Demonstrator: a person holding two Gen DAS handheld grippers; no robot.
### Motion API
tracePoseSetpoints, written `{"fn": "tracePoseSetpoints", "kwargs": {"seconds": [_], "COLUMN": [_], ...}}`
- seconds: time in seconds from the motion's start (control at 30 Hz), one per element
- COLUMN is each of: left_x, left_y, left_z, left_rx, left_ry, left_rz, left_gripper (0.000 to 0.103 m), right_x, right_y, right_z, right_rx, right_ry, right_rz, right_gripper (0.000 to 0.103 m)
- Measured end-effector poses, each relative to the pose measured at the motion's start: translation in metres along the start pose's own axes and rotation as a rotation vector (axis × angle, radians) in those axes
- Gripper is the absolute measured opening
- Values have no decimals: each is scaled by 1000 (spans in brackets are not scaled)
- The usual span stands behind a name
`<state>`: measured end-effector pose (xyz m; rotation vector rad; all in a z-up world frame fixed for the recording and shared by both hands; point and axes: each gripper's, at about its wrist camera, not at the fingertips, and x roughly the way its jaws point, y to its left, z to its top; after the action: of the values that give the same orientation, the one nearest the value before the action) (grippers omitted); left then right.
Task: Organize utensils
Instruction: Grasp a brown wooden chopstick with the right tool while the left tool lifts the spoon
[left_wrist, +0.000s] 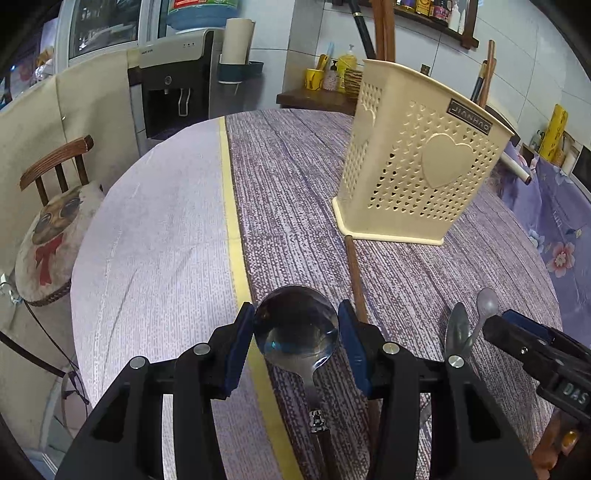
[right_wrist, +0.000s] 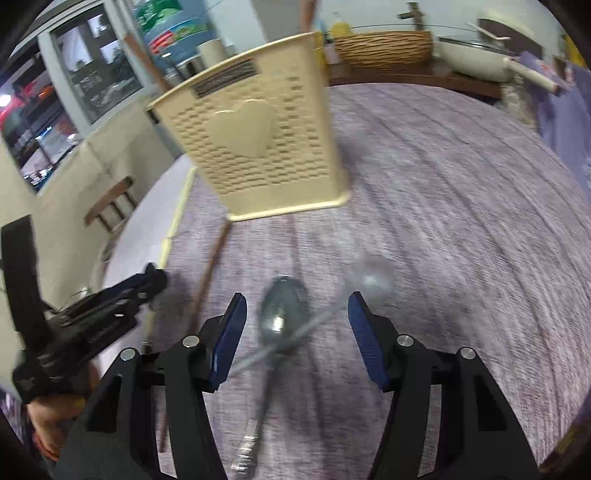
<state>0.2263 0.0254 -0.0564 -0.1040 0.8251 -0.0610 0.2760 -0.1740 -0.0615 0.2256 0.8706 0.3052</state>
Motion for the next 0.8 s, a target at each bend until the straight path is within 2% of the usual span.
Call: {"fn": "tracePoseSetpoints", "kwargs": {"seconds": [0.03,0.1,0.17,0.23,0.4,0.57,0.8], "left_x": [0,1,1,2,6,6,7], "left_y": [2,7,11,16,28,34,38], "left_z": [0,1,-1,-2,-4,-3,-3], "left_rx": [-3,-4,4,2,-6,0,7], "left_ry": [1,1,5,10,22,16,9], "left_rz": [5,18,43,62,94,118,127], "left_gripper": [47,47,47,47,47,47,47], "right_x": [3,15,30,43,69,90,98], "right_y": [9,27,38,48,77,88,98], "right_z": [3,11,19,26,33,31,32], "right_rx": [-26,-93,-94,-97,-169,-180,-242], "right_ry": [4,17,63,96,130,165,134], "right_rz": [7,13,61,86,19,-34,-125], "right_gripper": [58,46,39,36,26,23,18]}}
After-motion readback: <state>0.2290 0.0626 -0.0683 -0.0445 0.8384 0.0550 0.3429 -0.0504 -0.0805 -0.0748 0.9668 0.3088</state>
